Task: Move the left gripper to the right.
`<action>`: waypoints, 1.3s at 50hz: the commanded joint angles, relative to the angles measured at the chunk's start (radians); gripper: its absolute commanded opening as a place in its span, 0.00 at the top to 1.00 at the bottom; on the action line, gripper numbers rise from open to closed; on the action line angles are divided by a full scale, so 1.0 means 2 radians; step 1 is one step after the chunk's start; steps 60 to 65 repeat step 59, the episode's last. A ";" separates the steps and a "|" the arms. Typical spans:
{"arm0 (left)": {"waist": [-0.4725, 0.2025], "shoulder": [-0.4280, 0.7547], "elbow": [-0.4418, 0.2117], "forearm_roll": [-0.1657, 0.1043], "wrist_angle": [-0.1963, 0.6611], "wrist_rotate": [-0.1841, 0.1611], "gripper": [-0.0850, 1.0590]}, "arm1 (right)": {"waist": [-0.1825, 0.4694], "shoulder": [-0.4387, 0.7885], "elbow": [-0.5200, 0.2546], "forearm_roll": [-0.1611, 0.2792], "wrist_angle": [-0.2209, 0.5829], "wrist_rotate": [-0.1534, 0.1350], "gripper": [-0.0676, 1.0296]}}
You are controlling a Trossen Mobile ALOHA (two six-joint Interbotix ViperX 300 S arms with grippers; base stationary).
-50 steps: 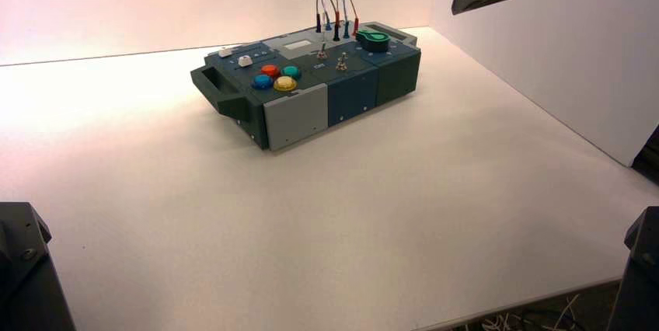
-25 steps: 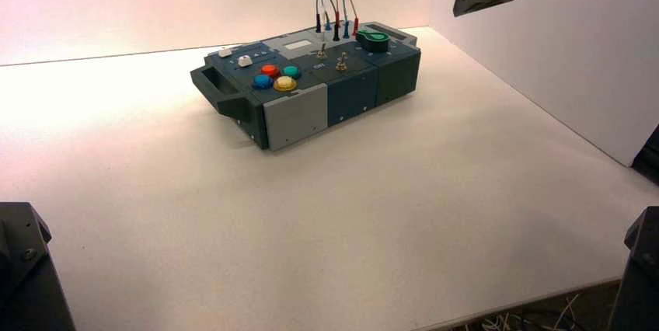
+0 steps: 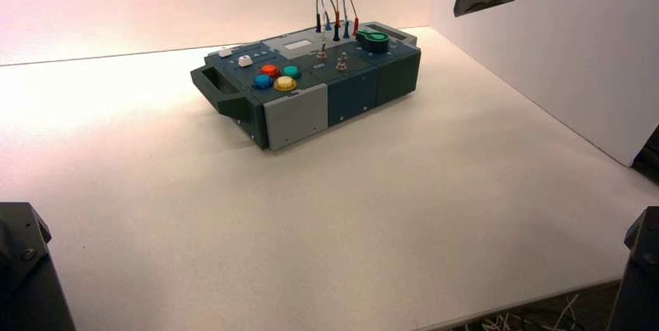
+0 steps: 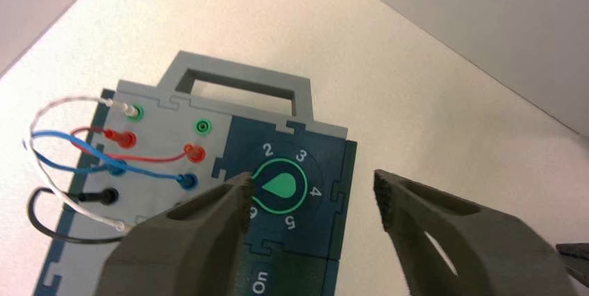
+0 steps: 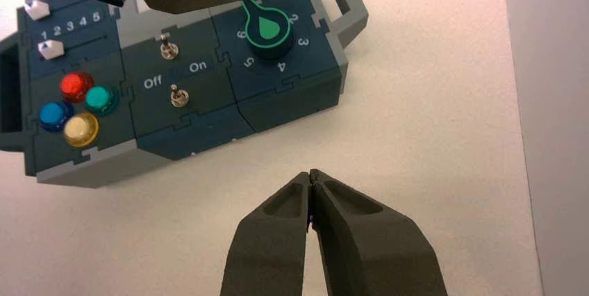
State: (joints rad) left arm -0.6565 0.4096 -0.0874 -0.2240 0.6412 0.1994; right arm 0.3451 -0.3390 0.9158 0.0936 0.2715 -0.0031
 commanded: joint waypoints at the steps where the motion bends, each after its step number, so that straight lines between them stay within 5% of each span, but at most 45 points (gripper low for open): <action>1: -0.001 -0.013 -0.021 0.001 -0.002 0.015 0.18 | -0.003 -0.014 -0.007 0.007 -0.002 0.003 0.96; 16: -0.001 -0.028 -0.024 0.001 0.005 0.037 0.20 | -0.002 -0.025 -0.006 0.020 -0.002 0.004 0.96; 25: -0.001 -0.037 -0.017 0.002 0.005 0.052 0.38 | -0.002 -0.033 -0.004 0.024 -0.002 0.004 0.96; 42: -0.001 -0.044 -0.004 -0.001 0.005 0.053 0.45 | -0.002 -0.055 0.006 0.028 0.002 0.005 0.96; 45: -0.002 -0.044 -0.003 -0.002 0.006 0.053 0.51 | -0.002 -0.058 0.011 0.028 0.002 0.005 0.96; 54: -0.002 -0.042 -0.003 -0.003 0.006 0.051 0.97 | -0.003 -0.062 0.015 0.023 0.002 0.003 0.96; 65: -0.003 -0.041 -0.005 -0.004 0.005 0.051 0.95 | -0.002 -0.062 0.013 0.021 0.002 0.002 0.96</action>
